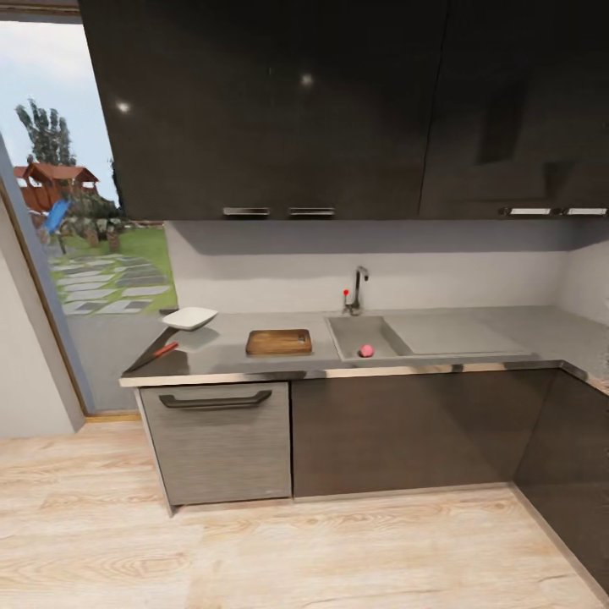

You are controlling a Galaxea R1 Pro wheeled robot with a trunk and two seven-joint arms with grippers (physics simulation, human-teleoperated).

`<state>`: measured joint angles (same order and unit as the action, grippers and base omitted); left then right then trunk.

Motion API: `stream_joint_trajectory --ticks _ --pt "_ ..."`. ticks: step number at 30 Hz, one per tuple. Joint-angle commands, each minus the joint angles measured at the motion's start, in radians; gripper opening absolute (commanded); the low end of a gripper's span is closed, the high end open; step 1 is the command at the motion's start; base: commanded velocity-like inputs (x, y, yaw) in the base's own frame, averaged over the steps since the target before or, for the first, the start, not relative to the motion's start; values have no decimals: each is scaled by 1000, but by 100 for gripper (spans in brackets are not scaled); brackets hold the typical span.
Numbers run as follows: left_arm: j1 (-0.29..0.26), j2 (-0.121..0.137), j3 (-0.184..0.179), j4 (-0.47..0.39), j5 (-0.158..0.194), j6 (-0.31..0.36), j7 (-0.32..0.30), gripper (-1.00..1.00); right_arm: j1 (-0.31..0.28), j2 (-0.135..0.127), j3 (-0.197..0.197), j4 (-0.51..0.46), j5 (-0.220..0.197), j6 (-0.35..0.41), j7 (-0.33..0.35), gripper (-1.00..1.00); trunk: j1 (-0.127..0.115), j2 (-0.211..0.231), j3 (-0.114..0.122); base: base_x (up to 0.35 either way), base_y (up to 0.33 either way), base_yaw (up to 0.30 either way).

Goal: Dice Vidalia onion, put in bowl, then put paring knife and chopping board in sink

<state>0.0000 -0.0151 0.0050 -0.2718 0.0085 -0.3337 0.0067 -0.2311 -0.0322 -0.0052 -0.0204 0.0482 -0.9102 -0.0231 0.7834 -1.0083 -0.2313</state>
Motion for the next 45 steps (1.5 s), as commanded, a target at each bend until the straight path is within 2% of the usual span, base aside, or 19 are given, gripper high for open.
stream_joint_trajectory --ticks 1,16,30,45 --pt "0 0 0 0 1 -2 1 100 -1 0 -1 0 5 -2 -2 100 0 -1 -1 0 -320 0" --pt "0 0 2 2 1 -2 1 100 -1 9 1 0 4 -2 -3 100 0 -1 -1 0 -320 8" --pt "0 0 3 2 2 -2 1 100 -1 14 1 0 4 -2 -3 100 0 -1 -1 0 -320 191" --pt "0 0 3 2 2 -3 1 100 -1 13 1 0 4 -2 -3 100 0 -1 -1 58 -315 23"
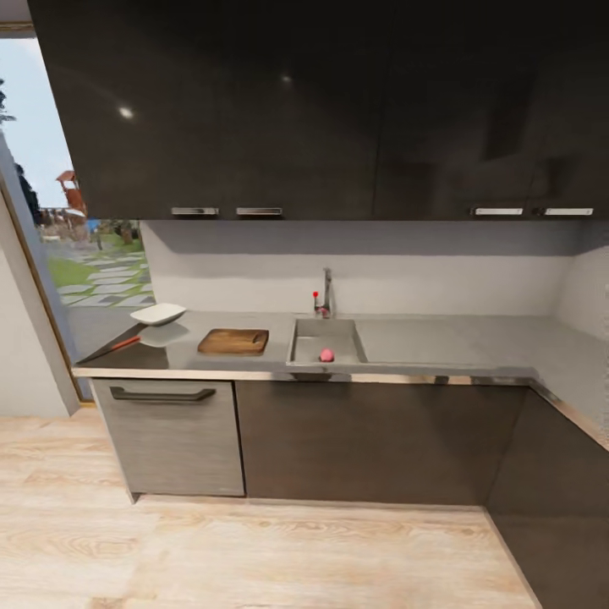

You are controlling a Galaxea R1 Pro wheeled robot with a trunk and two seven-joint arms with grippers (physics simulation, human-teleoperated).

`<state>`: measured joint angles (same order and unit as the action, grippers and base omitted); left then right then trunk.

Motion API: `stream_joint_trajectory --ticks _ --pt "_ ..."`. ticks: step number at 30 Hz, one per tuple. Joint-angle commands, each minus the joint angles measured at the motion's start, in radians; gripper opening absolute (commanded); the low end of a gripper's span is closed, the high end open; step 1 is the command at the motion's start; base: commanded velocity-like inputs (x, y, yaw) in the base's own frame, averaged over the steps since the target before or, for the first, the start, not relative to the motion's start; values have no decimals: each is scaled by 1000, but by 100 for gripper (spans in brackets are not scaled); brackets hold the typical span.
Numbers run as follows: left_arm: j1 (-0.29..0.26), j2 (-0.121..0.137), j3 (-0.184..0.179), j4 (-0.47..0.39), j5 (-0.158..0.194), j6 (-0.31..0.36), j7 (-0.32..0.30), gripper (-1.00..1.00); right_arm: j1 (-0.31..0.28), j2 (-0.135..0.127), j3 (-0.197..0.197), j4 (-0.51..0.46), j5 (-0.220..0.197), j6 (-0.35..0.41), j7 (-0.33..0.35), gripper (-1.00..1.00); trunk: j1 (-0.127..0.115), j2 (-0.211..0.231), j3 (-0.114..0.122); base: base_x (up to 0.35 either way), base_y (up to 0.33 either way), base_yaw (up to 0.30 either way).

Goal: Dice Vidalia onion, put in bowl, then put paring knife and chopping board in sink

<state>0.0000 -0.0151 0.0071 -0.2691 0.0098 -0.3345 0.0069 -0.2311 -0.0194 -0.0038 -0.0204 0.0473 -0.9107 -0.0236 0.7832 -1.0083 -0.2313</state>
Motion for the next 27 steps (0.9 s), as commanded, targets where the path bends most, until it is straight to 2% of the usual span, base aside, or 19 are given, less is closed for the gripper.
stream_joint_trajectory --ticks 1,10,16,20,22,24,26,27 --pt "0 0 1 -1 1 -2 1 100 -1 0 -1 0 5 -2 -2 100 0 -1 -1 134 -297 0" --pt "0 0 1 -1 1 -2 1 100 -1 -2 0 0 5 -2 -1 100 0 -1 -1 152 -245 0" --pt "0 -1 1 -2 1 2 0 100 -1 -2 1 0 5 -2 -1 100 0 -1 -1 48 -56 0" --pt "0 -27 2 -13 -1 23 3 100 -1 -3 1 0 5 -2 -2 100 0 -1 -1 5 -6 0" --pt "-1 -39 2 -35 -2 61 6 100 -1 -4 0 0 5 -2 -2 100 0 -1 -1 1 -1 0" --pt "0 -48 2 -89 -4 128 15 100 -1 -4 0 0 5 -2 -2 100 0 -1 -1 0 0 0" --pt "0 -53 2 -162 -5 212 29 100 -1 -5 0 0 5 -2 -2 100 0 -1 -1 0 0 0" --pt "0 -56 2 -246 -6 295 39 100 -1 -5 -1 0 5 -2 -2 100 0 -1 -1 0 0 0"
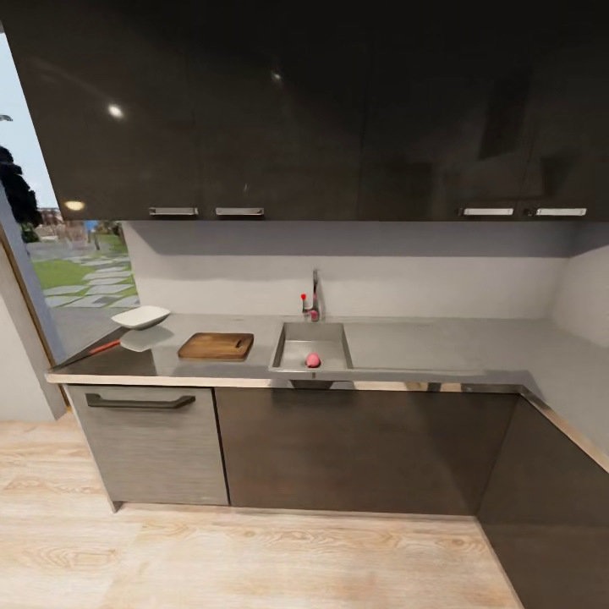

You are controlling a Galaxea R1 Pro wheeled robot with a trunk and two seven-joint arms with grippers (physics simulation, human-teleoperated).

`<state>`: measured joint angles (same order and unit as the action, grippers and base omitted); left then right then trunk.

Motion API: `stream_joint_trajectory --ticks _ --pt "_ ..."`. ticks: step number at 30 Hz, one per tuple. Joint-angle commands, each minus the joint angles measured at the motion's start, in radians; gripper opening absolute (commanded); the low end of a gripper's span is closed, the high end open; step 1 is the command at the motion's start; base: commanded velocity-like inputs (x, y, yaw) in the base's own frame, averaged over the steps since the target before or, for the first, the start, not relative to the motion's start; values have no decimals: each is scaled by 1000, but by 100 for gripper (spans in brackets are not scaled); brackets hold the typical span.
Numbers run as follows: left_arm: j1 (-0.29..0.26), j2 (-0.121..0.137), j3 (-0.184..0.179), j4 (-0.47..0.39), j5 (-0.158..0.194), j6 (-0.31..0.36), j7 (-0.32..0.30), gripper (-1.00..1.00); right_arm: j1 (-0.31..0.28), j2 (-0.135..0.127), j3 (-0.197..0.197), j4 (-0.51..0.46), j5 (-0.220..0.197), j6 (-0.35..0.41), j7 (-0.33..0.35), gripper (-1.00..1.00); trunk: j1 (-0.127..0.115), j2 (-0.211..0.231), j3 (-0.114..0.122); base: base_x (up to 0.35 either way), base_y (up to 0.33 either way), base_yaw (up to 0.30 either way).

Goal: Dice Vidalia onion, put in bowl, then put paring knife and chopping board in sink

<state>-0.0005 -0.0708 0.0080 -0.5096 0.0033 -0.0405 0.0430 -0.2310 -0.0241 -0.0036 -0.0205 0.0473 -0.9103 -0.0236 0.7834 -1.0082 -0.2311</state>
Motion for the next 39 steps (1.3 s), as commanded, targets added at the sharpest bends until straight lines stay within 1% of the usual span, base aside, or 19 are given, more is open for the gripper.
stream_joint_trajectory --ticks 1,2,4,5,6,7,9,12,13,17,18,19,22,24,26,28,33,36,39 --pt "0 -1 1 -35 1 27 5 100 -1 0 -1 1 5 -2 -2 100 0 -1 -1 0 0 0" --pt "0 -2 0 -97 1 79 8 100 -1 0 -1 1 5 -2 -2 100 0 -1 -1 0 0 0" --pt "0 -3 0 -158 1 129 10 100 -1 0 -1 1 5 -2 -2 100 0 -1 -1 0 0 0" --pt "0 -5 -1 -217 1 182 11 100 -1 0 -1 1 5 -1 -2 100 0 -1 -1 0 0 0" --pt "0 -6 -2 -246 1 210 11 100 -1 0 -1 1 5 -1 -2 100 0 -1 -1 0 0 0" --pt "0 -8 -3 -301 0 270 12 100 -1 0 -1 1 5 -1 -2 100 0 -1 -1 0 0 0" --pt "0 -12 -5 -355 0 335 12 100 -1 0 -1 1 5 -1 -2 100 0 -1 -1 0 0 0" --pt "-1 -24 -14 -501 -2 523 11 100 -1 0 -1 1 5 -1 -2 100 0 -1 -1 0 0 0" --pt "-2 -29 -19 -610 -3 634 10 100 -1 -1 -1 1 5 -1 -2 100 0 -1 -1 0 0 0" --pt "-7 -41 -32 -706 -3 704 10 100 -1 0 -1 1 5 -1 -2 100 0 -1 -1 0 0 0" --pt "-14 -49 -47 -738 -5 729 11 100 -1 -1 -1 1 5 -1 -2 100 0 -1 -1 0 0 0" --pt "-51 -62 -94 -803 -10 789 14 100 -1 -2 -1 1 5 -1 -2 100 0 -1 -1 0 0 0" --pt "-101 -70 -126 -837 -13 860 23 100 -1 -4 -1 1 5 -2 -2 100 0 -1 -1 0 0 0" --pt "-131 -74 -137 -846 -14 894 29 100 -1 -5 -1 1 5 -2 -2 100 0 -1 -1 0 0 0" --pt "-152 -76 -141 -851 -14 908 31 100 -1 -5 -1 1 5 -1 -2 100 0 -1 -1 0 0 0" --pt "-202 -77 -147 -866 -14 930 35 100 -1 -5 -1 1 5 -1 -2 100 0 -1 -1 0 0 0" --pt "-259 -78 -148 -878 -14 962 36 100 -1 -3 -1 1 5 -1 -2 100 0 -1 -1 0 0 0" --pt "-317 -80 -149 -881 -13 1006 37 100 -1 -2 -1 1 5 0 -2 100 0 -1 -1 0 0 0" --pt "-377 -82 -149 -879 -9 1026 37 100 -1 -2 -1 1 5 0 -2 100 0 -1 -1 0 0 0"
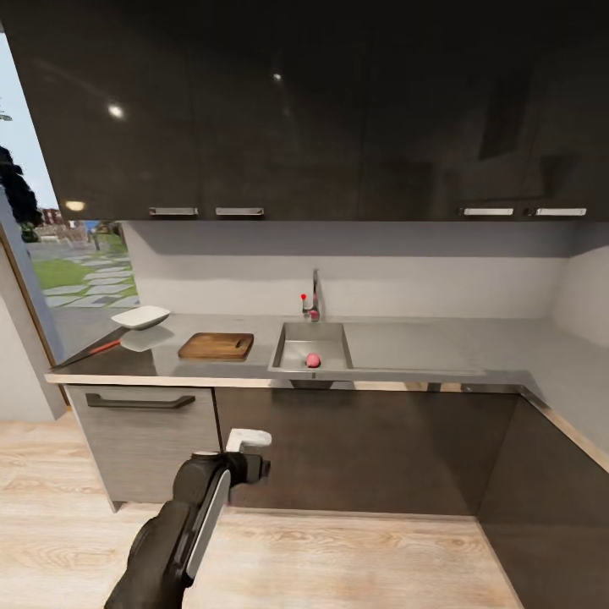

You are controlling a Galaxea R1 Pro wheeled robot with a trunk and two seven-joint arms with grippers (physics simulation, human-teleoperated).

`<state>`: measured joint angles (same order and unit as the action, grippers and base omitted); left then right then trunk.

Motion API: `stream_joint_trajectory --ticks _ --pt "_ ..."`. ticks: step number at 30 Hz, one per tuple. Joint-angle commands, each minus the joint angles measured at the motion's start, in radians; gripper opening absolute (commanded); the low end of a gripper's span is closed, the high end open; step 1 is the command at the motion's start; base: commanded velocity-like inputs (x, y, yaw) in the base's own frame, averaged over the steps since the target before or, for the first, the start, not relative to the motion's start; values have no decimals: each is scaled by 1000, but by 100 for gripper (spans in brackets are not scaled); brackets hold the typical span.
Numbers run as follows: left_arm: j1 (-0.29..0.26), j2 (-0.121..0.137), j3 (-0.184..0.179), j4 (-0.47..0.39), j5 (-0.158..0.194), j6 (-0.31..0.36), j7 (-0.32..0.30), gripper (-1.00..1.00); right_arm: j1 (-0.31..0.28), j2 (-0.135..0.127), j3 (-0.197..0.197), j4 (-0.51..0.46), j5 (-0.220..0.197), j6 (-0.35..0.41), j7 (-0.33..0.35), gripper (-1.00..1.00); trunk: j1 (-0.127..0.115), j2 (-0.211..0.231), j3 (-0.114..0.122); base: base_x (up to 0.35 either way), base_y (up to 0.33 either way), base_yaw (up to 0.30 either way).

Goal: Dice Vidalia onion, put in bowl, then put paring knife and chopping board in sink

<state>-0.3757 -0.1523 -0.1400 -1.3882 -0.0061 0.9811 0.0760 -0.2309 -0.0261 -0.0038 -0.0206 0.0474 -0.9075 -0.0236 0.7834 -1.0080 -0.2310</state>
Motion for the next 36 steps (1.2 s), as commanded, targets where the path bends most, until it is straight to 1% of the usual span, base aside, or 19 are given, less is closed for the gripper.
stream_joint_trajectory --ticks 1,2,3,5,6,7,10,11,12,13,14,16,17,19,23,31,34,36 --pt "-41 0 -1 3 3 11 5 100 -1 0 -1 1 5 -2 -2 100 0 -1 -1 0 0 0" --pt "-64 -1 -1 7 4 13 5 100 -1 0 -1 1 5 -2 -2 100 0 -1 -1 0 0 0" --pt "-110 -1 -1 21 6 17 5 100 -1 0 -1 1 5 -3 -2 100 0 -1 -1 0 0 0" --pt "-159 -2 -1 40 9 19 5 100 -1 0 -1 1 5 -3 -2 100 0 -1 -1 0 0 0" --pt "-209 -2 -1 60 12 21 5 100 -1 0 -1 1 5 -2 -2 100 0 -1 -1 0 0 0" --pt "-234 -2 -1 71 14 22 4 100 -1 0 -1 1 5 -2 -2 100 0 -1 -1 0 0 0" --pt "-362 -5 -1 144 32 24 3 100 -1 0 -1 1 5 -2 -2 100 0 -1 -1 0 0 0" --pt "-380 -6 -1 156 37 24 3 100 -1 0 -1 1 5 -2 -2 100 0 -1 -1 0 0 0" --pt "-417 -8 -1 174 50 25 3 100 -1 0 -1 1 5 -2 -2 100 0 -1 -1 0 0 0" --pt "-434 -8 -1 179 58 25 3 100 -1 0 -1 1 5 -2 -2 100 0 -1 -1 0 0 0" --pt "-466 -9 -1 186 77 25 3 100 -1 0 -1 1 5 -2 -2 100 0 -1 -1 0 0 0" --pt "-492 -9 -1 190 99 25 4 100 -1 1 -1 1 5 -2 -3 100 0 -1 -1 0 0 0" --pt "-516 -9 -1 193 118 25 5 100 -1 1 -1 1 5 -2 -3 100 0 -1 -1 0 0 0" --pt "-549 -9 -1 196 138 26 6 100 -1 1 -1 1 5 -2 -4 100 0 -1 -1 0 0 0" --pt "-593 -9 -1 205 154 27 7 100 -1 1 -1 1 5 -2 -4 100 0 -1 -1 0 0 0" --pt "-607 -8 -8 238 159 32 3 100 -1 2 -2 1 5 -2 -4 100 0 -1 -1 0 0 0" --pt "-608 -6 -36 229 159 32 3 100 -1 2 -3 1 5 -3 -5 100 0 -1 -1 0 0 0" --pt "-609 -2 -93 210 159 33 2 100 -1 2 -3 1 5 -3 -5 100 0 -1 -1 0 0 0"
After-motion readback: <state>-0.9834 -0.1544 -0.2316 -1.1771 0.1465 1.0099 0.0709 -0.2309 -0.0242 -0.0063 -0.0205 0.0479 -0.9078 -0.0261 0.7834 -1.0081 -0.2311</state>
